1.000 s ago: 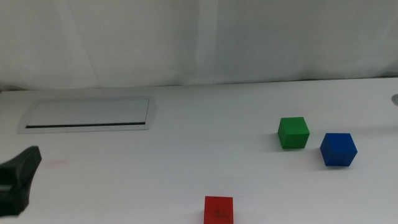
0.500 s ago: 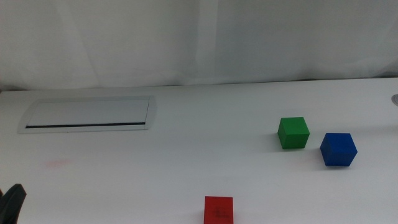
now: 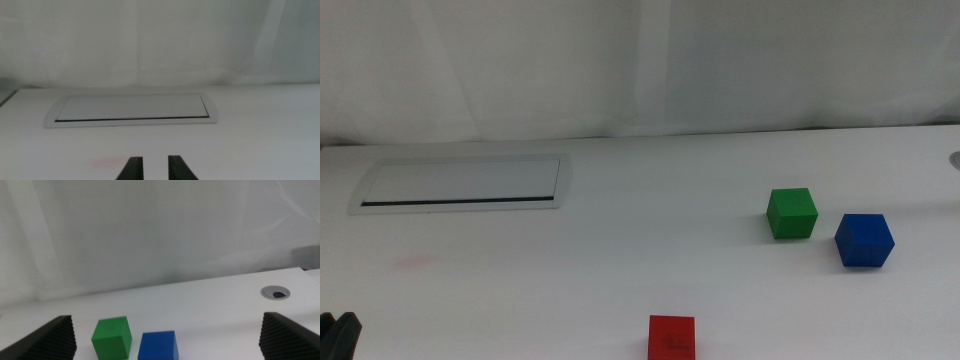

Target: Stack red cubes first, then green, then blue cubes in a specific spot.

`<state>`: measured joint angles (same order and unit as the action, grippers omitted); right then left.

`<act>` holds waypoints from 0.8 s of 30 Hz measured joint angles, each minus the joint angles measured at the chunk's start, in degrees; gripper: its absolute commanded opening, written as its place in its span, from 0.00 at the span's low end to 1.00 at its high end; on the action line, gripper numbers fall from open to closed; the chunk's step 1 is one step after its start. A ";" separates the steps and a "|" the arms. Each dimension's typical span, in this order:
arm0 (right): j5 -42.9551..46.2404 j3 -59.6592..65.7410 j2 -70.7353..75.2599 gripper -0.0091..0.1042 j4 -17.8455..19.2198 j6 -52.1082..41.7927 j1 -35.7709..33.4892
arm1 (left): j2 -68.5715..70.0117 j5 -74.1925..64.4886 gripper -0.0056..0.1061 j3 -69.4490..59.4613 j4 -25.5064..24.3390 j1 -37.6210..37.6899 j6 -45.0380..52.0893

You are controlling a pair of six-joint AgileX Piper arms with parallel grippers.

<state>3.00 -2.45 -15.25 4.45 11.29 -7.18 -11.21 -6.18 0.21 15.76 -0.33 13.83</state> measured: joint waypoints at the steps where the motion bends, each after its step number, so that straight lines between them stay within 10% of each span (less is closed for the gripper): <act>1: 0.22 0.00 0.00 0.99 -0.22 0.27 0.00 | 0.00 0.11 0.18 0.00 0.00 0.00 -0.20; 24: -33.83 -32.33 -17.54 0.99 1.13 -0.93 0.00 | 0.00 0.23 0.18 0.00 -0.37 0.00 -6.44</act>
<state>-30.83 -34.78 -32.79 5.57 10.36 -7.18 -11.21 -5.95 0.21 15.39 -0.33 7.38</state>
